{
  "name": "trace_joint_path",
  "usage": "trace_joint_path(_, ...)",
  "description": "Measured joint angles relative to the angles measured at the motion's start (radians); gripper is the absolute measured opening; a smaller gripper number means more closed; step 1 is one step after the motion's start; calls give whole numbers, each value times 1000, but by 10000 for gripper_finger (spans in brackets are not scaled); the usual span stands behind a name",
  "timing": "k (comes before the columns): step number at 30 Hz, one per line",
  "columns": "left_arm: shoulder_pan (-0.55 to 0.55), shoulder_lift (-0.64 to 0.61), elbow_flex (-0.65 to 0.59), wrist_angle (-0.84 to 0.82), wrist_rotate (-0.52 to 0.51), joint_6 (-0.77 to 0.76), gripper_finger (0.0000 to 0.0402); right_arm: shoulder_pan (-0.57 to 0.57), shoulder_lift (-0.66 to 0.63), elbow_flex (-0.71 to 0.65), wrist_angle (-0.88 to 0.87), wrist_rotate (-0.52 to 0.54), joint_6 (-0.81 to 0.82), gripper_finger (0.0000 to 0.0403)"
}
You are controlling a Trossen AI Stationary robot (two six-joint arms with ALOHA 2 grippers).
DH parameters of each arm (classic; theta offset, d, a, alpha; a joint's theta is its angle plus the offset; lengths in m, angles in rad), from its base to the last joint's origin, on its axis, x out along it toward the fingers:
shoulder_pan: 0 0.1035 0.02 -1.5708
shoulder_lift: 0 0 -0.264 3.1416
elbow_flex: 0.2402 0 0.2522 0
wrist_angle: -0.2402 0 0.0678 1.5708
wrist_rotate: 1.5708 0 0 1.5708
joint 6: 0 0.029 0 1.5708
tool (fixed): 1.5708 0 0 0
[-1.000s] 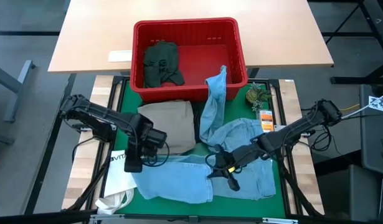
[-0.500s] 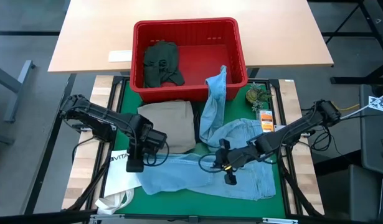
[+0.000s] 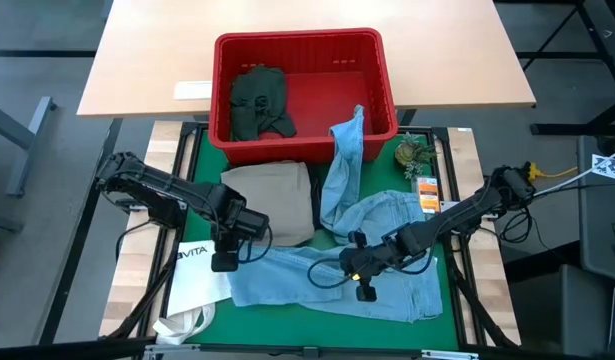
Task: Fold Laundry from Bin
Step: Fold the light blue pants
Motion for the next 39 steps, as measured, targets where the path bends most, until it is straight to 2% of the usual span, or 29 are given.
trace_joint_path(6,0,0,0,-2,-46,1,32,0,1,-1,-59,69,-1,17)
trace_joint_path(12,0,0,0,-11,-58,-70,83,1,1,-1,-102,107,0,17)
trace_joint_path(17,5,0,0,-69,-54,-52,125,1,1,-1,-122,132,0,17)
trace_joint_path(20,10,-2,-1,-174,-18,-68,133,1,1,-1,-129,138,0,17)
trace_joint_path(23,-13,-8,-1,-132,16,-136,135,1,1,-1,-131,137,0,17)
trace_joint_path(25,-48,-13,-1,-129,3,-208,135,1,1,-1,-132,137,-1,17)
trace_joint_path(30,-198,-13,-1,-72,-127,-449,135,1,1,-1,-134,138,-11,17)
trace_joint_path(35,-383,-11,-1,134,-271,-691,135,1,1,-1,-134,140,-34,17)
trace_joint_path(39,-516,12,-1,284,-421,-799,135,1,1,-1,-134,143,-34,17)
